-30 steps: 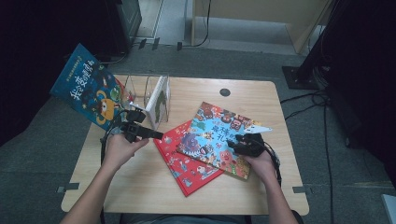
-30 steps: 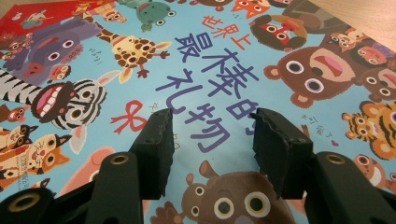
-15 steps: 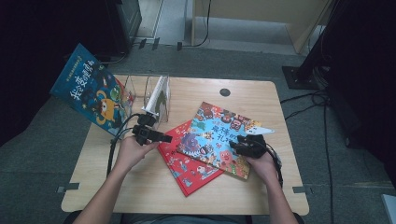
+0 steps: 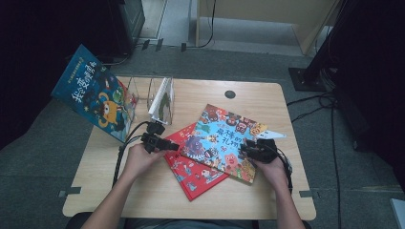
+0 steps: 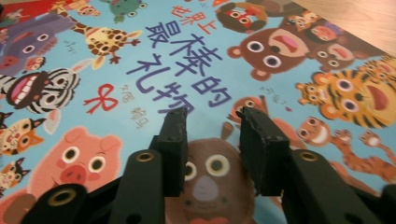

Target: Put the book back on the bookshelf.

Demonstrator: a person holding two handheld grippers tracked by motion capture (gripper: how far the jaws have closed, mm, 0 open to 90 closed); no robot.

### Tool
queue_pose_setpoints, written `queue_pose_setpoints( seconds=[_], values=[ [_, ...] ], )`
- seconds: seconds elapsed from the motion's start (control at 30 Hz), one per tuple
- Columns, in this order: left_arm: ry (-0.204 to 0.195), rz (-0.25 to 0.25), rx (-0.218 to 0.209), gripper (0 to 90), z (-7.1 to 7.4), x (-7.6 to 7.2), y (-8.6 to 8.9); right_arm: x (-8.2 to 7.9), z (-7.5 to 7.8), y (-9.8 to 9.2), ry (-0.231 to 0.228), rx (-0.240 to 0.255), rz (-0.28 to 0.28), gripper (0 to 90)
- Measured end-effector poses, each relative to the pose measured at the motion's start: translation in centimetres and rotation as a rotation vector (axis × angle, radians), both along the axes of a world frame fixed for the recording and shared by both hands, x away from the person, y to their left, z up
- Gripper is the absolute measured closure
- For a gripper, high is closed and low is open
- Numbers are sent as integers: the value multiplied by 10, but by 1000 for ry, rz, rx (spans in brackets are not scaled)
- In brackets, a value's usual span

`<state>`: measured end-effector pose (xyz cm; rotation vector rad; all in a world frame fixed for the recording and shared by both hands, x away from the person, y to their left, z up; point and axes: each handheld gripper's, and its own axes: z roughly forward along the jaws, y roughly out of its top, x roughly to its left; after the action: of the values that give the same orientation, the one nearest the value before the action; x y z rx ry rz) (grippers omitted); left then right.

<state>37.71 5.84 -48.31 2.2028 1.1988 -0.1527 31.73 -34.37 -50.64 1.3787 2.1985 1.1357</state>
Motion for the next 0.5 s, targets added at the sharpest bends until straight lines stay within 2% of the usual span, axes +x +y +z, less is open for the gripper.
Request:
queue_pose_setpoints(
  seconds=[0.1, 0.17, 0.33, 0.5],
  values=[
    [-27, 0, -2, 550, -2, -2, 2, -2, 0, -5, 2, -2, -17, 679],
    [-49, -8, 22, 575, -1, -4, 0, -3, 0, -9, 2, -7, -26, 701],
    [-90, -11, 47, 593, -2, -8, -2, -5, 1, -18, 15, -13, -58, 777],
    [-110, 7, 55, 641, -3, -10, 0, -8, 2, -28, 24, -7, -96, 833]
  ],
)
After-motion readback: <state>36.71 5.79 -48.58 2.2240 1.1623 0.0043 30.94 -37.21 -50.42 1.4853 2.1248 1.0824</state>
